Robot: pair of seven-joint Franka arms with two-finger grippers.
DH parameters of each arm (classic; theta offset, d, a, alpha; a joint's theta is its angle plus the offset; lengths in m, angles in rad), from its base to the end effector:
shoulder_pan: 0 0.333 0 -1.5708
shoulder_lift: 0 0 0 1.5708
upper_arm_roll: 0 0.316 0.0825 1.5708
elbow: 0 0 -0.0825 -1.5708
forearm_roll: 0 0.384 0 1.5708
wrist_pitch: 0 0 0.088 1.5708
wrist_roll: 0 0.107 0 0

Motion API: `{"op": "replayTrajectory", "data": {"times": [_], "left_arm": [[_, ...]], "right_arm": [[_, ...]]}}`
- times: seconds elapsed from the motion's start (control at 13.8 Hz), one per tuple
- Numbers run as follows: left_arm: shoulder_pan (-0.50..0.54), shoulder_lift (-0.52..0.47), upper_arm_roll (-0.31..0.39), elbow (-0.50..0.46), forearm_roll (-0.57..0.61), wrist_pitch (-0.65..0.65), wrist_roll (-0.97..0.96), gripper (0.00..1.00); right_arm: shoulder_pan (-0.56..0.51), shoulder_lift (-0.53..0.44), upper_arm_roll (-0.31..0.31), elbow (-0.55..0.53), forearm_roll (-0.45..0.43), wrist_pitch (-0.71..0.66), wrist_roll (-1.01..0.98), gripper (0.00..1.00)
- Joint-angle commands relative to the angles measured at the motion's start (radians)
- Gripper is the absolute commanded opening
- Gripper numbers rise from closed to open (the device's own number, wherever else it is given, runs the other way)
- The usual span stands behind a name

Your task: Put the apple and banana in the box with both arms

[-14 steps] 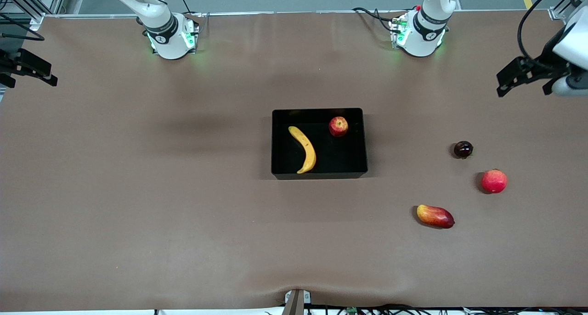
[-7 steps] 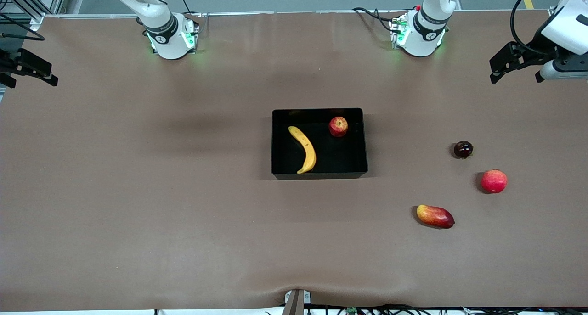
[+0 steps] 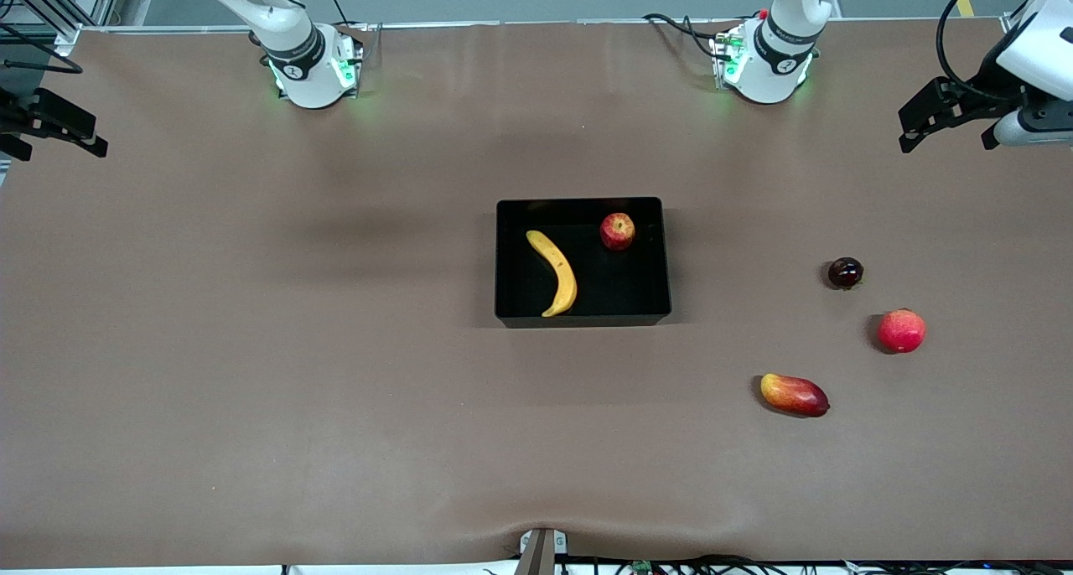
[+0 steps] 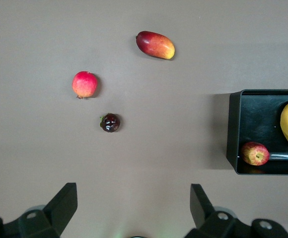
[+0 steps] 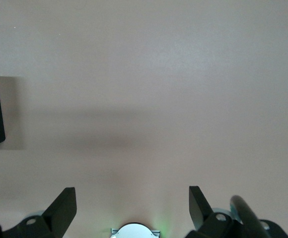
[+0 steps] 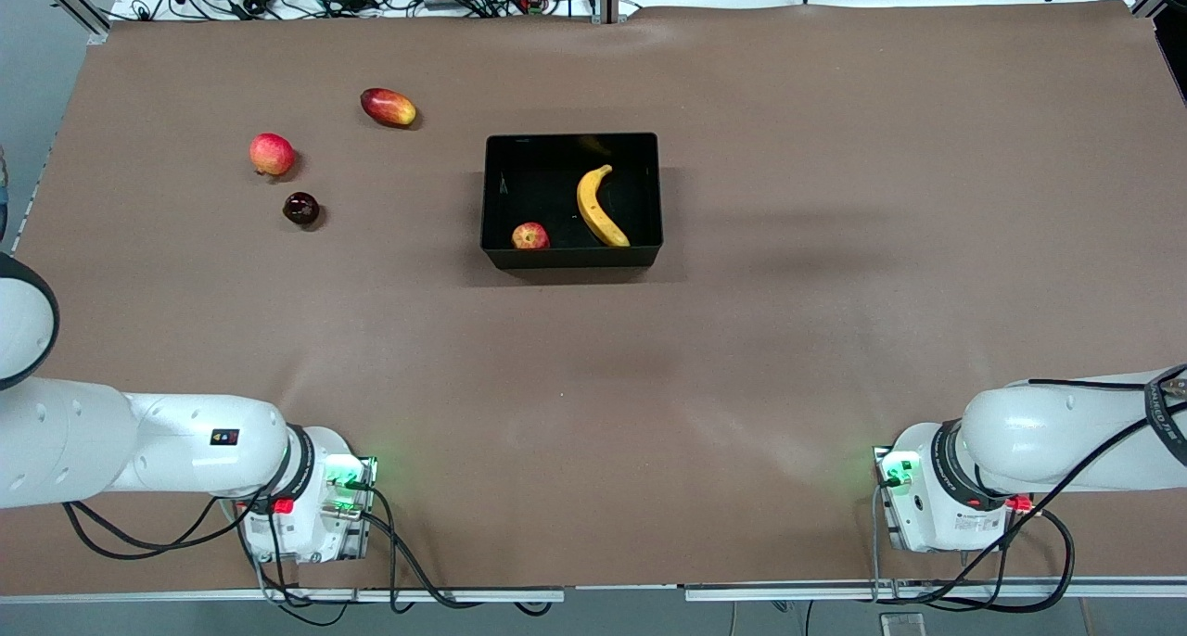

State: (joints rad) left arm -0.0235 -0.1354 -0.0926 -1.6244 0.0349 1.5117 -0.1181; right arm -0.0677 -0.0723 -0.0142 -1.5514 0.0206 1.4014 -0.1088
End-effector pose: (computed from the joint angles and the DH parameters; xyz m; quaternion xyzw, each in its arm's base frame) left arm 0.5023 -0.0584 0.6657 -0.9997 -0.0026 -0.0137 0.0222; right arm 0.5122 -0.0399 0.6580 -0.9991 -0.0148 0.0376 0.0144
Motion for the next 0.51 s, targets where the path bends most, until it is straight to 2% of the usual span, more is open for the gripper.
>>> {"op": "replayTrajectory", "data": {"times": [0.0,0.43], "left_arm": [[0.005,0.01,0.004,0.032,-0.004,0.002,0.002,1.0],[0.007,0.019,0.005,0.038,0.003,0.002,0.002,1.0]], "right_arm": [[-0.015,-0.004,0.008,-0.001,0.019,-0.007,0.001,1.0],[-0.009,-0.004,0.008,-0.001,0.019,-0.007,0.001,1.0]]}}
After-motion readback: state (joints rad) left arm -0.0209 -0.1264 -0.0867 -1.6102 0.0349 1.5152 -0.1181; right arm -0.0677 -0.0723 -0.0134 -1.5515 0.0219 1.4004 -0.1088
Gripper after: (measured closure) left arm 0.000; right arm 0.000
